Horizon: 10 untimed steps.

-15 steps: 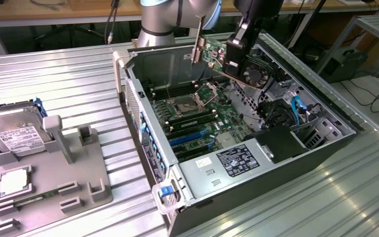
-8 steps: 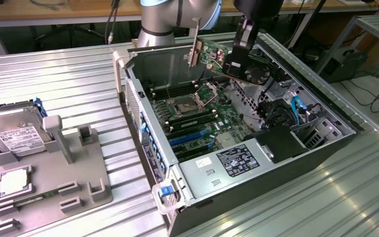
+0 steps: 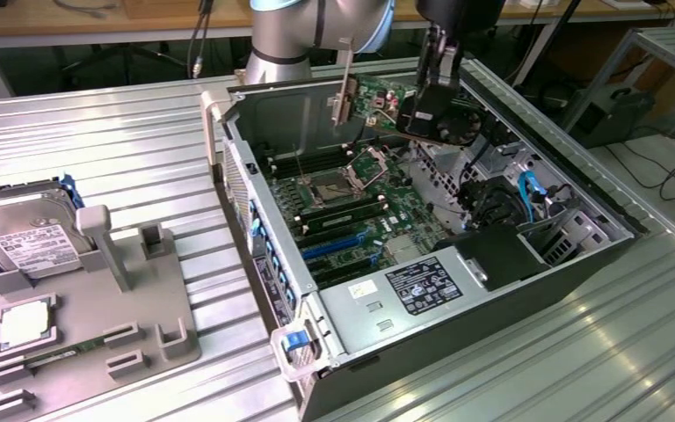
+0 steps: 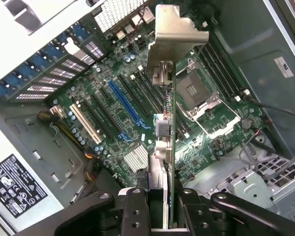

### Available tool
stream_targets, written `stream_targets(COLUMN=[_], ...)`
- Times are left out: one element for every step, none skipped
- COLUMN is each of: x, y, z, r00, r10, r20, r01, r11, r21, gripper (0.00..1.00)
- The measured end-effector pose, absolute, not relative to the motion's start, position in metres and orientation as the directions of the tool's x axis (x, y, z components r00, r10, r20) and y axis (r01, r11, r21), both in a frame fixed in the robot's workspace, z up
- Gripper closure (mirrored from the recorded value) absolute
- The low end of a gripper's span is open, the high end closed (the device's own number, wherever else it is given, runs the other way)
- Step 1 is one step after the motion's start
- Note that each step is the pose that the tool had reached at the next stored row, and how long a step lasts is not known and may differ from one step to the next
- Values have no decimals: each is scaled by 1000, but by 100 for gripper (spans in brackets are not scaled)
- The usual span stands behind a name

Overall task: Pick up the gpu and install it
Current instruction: 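Insert the gpu into the slot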

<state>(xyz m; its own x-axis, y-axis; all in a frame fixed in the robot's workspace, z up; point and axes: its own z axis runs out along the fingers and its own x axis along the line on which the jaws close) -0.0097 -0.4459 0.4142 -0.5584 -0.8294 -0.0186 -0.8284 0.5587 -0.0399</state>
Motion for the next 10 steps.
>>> stream_targets(x=[-10, -10, -10, -10, -10, -10, -10, -10, -10, -10], y=[-446, -446, -446, -446, -446, -446, -446, -446, -446, -446], z=[414, 414, 414, 414, 414, 414, 414, 414, 414, 414], r00=[-543, -530, -509, -496, -479, -452, -439, -426, -386, -344], r10=[-839, -848, -860, -868, -878, -892, -898, -905, -922, -939], r20=[-19, -19, -19, -19, -19, -19, -19, -19, -19, -19], r01=[-839, -847, -859, -867, -877, -891, -898, -904, -922, -938], r11=[543, 530, 510, 496, 480, 452, 439, 426, 386, 345], r21=[-40, -40, -40, -40, -40, -40, -40, -40, -40, -40], gripper=[72, 72, 72, 72, 72, 72, 72, 72, 72, 72])
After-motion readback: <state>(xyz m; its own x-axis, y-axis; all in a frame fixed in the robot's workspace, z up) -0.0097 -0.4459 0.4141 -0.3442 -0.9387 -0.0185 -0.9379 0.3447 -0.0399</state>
